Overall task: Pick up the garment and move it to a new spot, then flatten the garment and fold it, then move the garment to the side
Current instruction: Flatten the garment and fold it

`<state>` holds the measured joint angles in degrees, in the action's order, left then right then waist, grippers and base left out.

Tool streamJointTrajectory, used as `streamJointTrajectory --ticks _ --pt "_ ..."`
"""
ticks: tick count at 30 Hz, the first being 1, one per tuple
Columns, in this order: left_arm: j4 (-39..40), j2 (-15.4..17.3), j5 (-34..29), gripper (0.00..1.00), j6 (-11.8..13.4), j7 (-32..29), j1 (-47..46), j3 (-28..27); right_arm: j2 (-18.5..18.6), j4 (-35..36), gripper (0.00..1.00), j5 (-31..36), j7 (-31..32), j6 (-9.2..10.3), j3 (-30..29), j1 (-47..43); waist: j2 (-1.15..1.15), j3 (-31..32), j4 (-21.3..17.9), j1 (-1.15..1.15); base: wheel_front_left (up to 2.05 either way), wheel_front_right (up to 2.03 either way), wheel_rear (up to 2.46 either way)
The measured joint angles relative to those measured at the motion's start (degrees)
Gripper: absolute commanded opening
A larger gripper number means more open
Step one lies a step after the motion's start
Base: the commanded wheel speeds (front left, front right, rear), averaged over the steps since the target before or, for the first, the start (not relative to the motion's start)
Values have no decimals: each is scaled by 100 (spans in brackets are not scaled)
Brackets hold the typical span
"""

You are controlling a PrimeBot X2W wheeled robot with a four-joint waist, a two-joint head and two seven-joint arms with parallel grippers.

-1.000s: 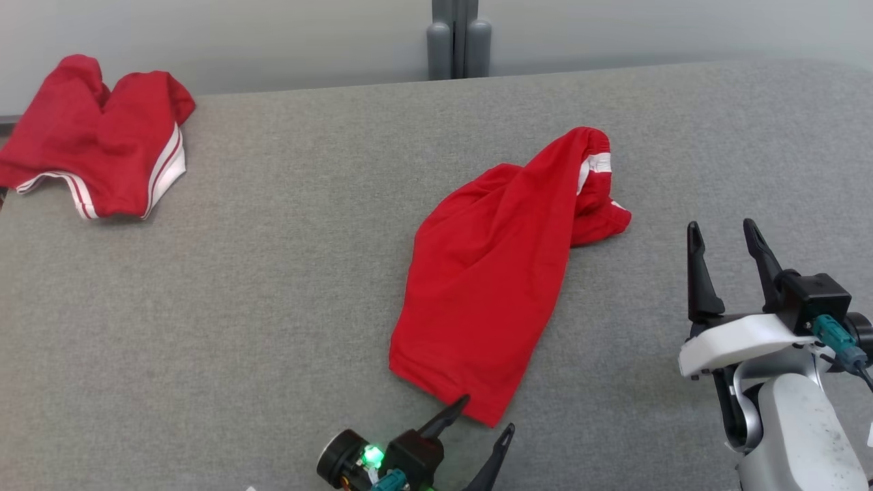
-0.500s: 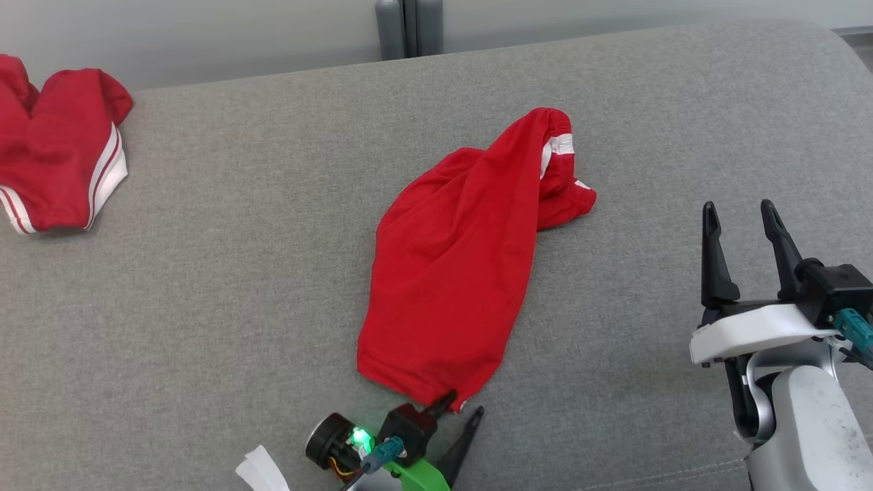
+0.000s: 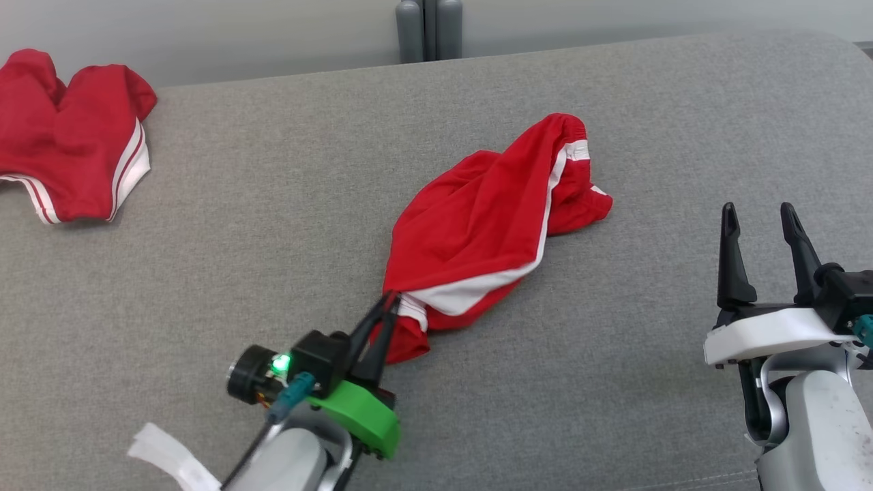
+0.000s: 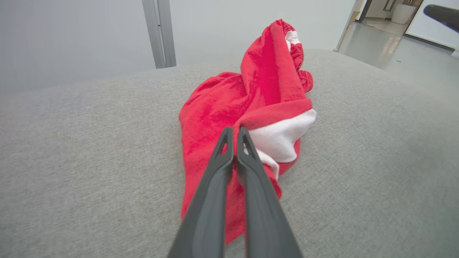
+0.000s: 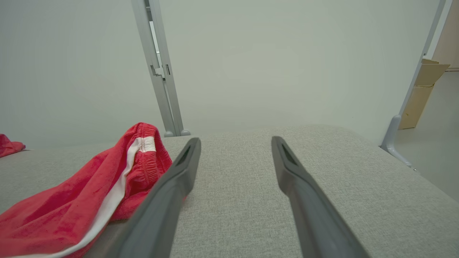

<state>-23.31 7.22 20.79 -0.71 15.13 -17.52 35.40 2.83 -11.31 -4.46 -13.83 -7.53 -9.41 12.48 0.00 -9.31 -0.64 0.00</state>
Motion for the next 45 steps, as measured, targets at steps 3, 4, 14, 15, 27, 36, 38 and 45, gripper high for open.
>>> streamJointTrajectory --ticks 3,4,14,15,27,36,38,45 --pt "208 330 -20 0 10 1 -14 -294 1 -5 100 -2 -13 0 -40 -15 0 5 37 0 0 0 0" --pt "209 414 -20 0 -11 1 -32 -341 1 -10 100 -9 -14 0 -35 -15 0 -1 38 0 0 0 0" --pt "-492 940 71 0 -244 -293 -949 -654 -2 -40 100 -159 -37 0 205 71 0 -216 -183 0 0 0 0" --pt "-593 983 77 0 -278 -299 -1044 -672 -1 -38 100 -160 -38 0 202 79 0 -255 -223 0 0 0 0" --pt "-1682 1240 69 28 -454 -289 -1945 -709 1 -134 100 -265 -89 0 178 189 0 -686 -661 0 0 0 0" --pt "-1973 1071 192 100 -324 -41 -1979 -942 0 -245 100 -285 -110 0 121 202 0 -675 -695 0 0 0 0" --pt "-1905 1054 213 100 -279 -34 -1889 -1020 0 -249 100 -264 -115 0 120 201 0 -613 -657 0 0 0 0" --pt "-972 937 193 100 -100 0 -1089 -1485 -1 -275 100 -126 -122 0 131 144 0 -259 -440 0 0 0 0"
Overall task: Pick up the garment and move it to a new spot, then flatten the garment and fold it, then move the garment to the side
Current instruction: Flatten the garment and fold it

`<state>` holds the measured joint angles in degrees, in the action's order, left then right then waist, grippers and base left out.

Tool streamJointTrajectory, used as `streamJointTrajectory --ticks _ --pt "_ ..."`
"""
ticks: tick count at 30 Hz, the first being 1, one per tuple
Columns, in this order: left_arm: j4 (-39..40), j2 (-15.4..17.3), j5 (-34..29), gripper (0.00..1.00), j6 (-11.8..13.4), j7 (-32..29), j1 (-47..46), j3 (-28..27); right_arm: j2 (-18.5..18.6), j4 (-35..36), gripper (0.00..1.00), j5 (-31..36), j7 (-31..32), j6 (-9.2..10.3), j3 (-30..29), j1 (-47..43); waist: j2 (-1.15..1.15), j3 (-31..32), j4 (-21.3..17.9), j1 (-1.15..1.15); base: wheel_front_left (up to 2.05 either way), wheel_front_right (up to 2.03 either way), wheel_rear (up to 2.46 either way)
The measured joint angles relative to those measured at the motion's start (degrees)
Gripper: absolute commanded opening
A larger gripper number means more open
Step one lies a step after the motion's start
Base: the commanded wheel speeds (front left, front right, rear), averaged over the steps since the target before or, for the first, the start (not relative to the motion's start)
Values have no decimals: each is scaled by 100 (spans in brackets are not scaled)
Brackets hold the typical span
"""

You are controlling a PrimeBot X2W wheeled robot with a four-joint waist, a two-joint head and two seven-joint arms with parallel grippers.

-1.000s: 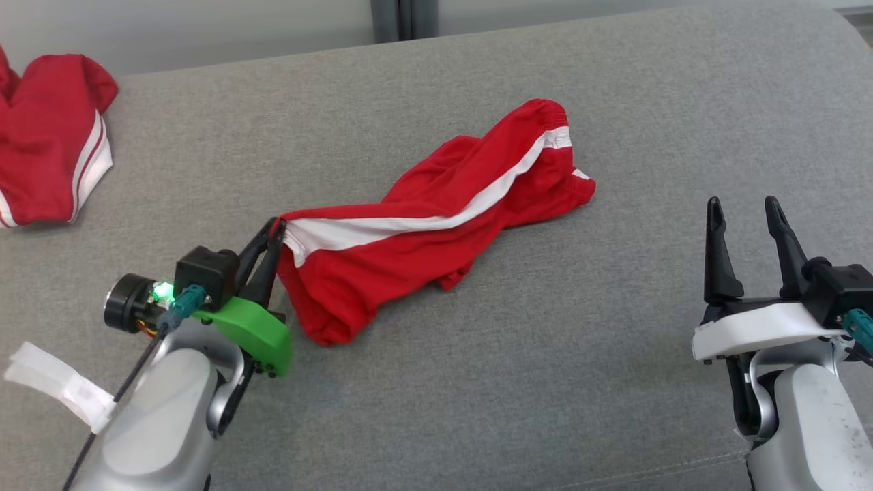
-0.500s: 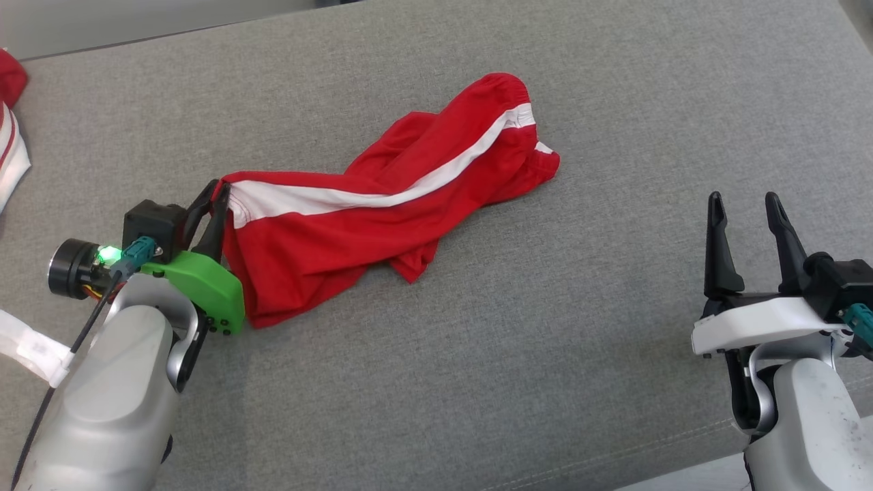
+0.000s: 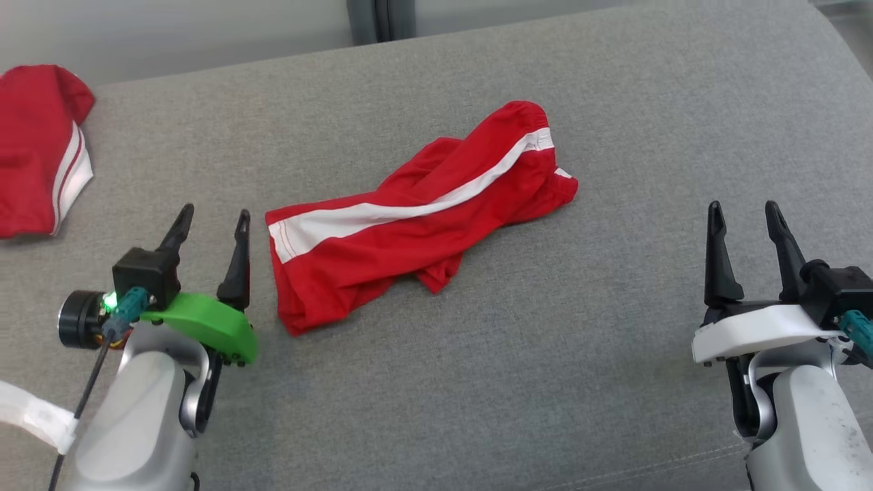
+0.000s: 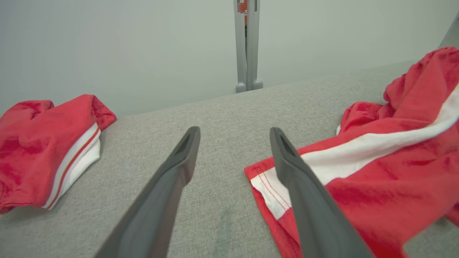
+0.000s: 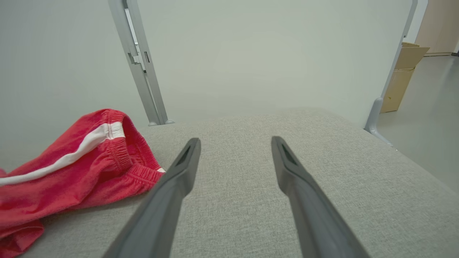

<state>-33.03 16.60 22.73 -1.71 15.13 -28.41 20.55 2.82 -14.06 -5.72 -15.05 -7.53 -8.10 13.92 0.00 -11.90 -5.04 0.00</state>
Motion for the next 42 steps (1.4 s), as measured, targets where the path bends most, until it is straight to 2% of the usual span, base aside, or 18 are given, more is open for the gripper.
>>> streamJointTrajectory --ticks 7,18,27,42 --pt "823 -409 -94 100 193 0 1106 -459 0 -69 100 46 -1 0 210 -139 0 457 275 0 0 0 0" --pt "1449 -1017 -185 100 331 1 2334 -959 0 -141 100 26 -1 0 549 -563 0 961 573 0 0 0 0" --pt "1752 -1163 -323 100 323 1 2696 -1284 0 -108 100 -40 -1 0 690 -746 0 1072 622 0 0 0 0" --pt "1808 -1299 -515 100 197 1 2728 -1445 0 -219 100 -78 -1 0 809 -742 0 1034 620 0 0 0 0"
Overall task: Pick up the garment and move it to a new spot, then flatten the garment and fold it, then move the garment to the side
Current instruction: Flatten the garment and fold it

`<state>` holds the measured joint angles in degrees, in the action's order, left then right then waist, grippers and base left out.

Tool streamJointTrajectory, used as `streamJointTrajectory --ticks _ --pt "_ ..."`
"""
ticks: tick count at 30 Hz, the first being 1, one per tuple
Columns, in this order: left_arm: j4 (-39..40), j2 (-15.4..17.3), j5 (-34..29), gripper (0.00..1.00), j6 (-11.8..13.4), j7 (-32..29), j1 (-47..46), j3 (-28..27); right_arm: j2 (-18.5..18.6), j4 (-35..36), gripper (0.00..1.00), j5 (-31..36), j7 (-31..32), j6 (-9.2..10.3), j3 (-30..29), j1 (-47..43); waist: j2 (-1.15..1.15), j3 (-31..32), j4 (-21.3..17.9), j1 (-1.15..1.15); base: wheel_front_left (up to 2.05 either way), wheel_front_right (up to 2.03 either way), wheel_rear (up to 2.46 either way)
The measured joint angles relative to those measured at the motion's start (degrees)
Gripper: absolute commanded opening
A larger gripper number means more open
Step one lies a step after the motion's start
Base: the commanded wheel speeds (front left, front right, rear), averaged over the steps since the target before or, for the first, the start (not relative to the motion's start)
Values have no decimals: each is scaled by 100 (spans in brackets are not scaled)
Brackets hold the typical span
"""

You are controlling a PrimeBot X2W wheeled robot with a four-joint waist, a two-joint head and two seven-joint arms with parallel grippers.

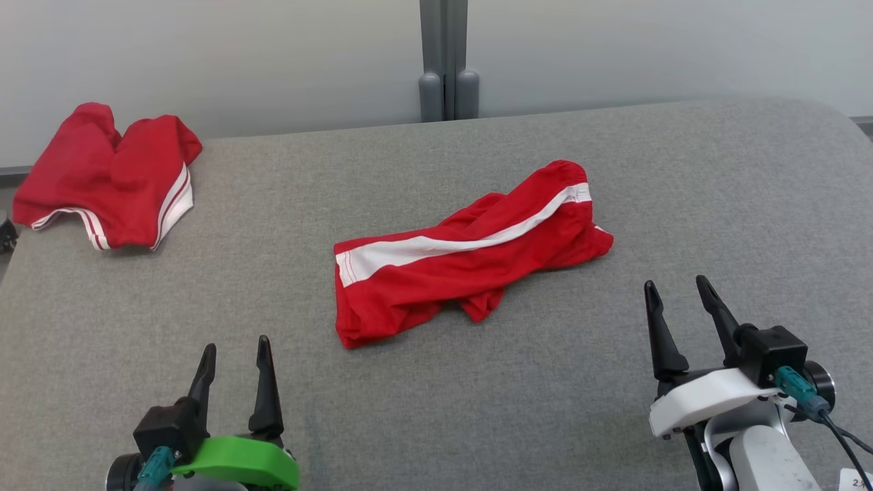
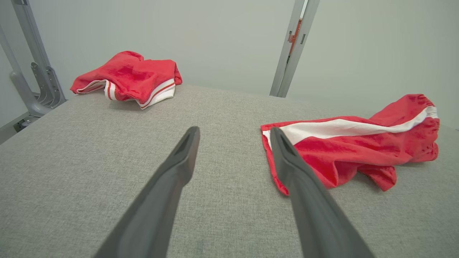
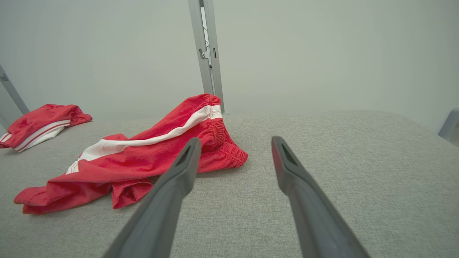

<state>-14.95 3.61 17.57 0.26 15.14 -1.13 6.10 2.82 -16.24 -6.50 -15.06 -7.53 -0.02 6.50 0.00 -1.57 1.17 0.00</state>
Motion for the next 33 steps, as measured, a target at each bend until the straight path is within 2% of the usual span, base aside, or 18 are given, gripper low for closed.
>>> streamJointTrajectory --ticks 8,15,19,31,32,33 --pt "36 -43 -52 100 -52 -1 -22 -2 1 -109 100 30 0 0 -200 163 0 -141 74 0 0 0 0" --pt "129 -62 -76 100 -75 -1 -199 31 1 -624 100 687 159 0 -564 1220 0 -424 290 0 0 0 0" --pt "131 -65 -78 100 -78 0 -289 76 85 -1137 100 906 433 0 -573 1876 0 -584 484 0 0 0 0" --pt "182 -71 10 100 -15 0 -456 229 520 -2811 100 686 846 0 -254 3049 0 -1009 999 0 0 0 0" --pt "188 -71 12 100 1 0 -456 227 530 -2894 95 651 825 0 -224 3093 0 -1035 1024 0 0 0 0" --pt "191 -71 12 100 2 -1 -455 223 536 -2958 74 634 788 0 -197 3128 0 -1057 1041 0 0 0 0"
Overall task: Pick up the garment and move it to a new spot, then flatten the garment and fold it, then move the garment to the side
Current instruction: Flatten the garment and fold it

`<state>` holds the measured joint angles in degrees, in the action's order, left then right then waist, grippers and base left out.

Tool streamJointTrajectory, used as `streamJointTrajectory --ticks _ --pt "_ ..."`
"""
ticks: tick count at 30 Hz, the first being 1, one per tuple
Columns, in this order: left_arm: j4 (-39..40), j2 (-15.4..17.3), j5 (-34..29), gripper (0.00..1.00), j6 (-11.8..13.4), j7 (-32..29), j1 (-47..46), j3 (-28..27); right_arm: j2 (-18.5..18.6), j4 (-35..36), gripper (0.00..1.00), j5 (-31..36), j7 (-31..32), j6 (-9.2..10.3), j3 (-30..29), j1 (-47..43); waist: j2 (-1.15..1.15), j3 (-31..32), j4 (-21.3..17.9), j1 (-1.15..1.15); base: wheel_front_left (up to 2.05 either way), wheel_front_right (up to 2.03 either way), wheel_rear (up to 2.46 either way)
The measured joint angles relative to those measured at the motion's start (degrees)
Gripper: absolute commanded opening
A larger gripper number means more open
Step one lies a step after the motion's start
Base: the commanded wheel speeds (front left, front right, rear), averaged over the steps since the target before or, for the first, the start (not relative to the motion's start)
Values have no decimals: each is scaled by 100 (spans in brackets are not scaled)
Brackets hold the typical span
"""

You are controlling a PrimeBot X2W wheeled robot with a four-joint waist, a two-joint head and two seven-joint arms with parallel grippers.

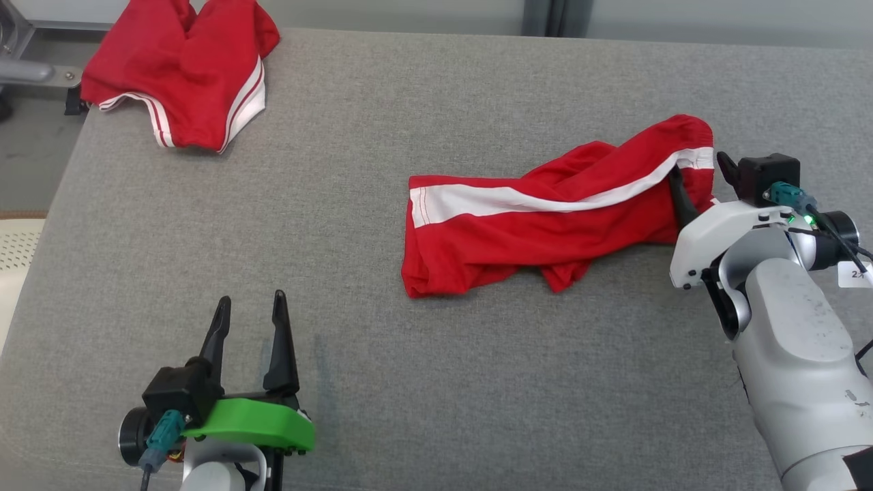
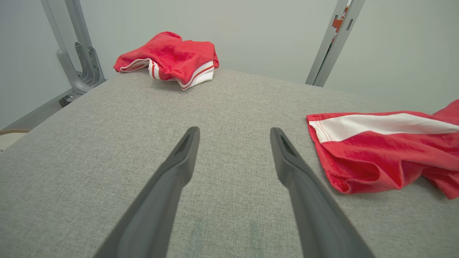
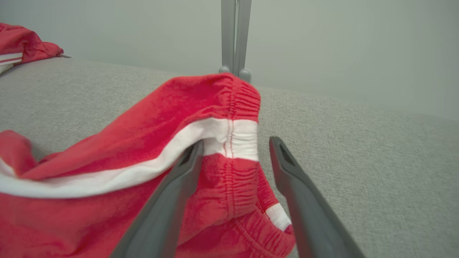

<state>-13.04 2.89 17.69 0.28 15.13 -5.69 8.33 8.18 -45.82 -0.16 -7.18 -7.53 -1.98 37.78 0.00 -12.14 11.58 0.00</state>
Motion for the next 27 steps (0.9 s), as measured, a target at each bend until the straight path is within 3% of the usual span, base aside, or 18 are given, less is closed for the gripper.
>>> streamJointTrajectory --ticks 2,10,16,23,27 --pt "18 0 53 100 4 0 0 31 0 -90 42 -59 -55 0 62 22 0 -24 9 0 0 0 0" --pt "-126 -3 -45 100 -129 1 -376 397 14 -309 0 -360 -182 0 495 183 0 -64 -155 0 0 0 0" --pt "-554 -4 43 100 -319 1 -856 766 8 -289 0 -497 -365 0 828 274 0 -119 -333 0 0 0 0" --pt "-1338 -13 1144 100 -533 -611 -1706 1427 -30 -156 0 -637 -503 0 1158 286 0 -198 -616 0 0 0 0" --pt "-1942 -15 1493 100 -441 -984 -2158 1546 -83 -118 0 -694 -554 0 1290 283 0 -270 -796 0 0 0 0"
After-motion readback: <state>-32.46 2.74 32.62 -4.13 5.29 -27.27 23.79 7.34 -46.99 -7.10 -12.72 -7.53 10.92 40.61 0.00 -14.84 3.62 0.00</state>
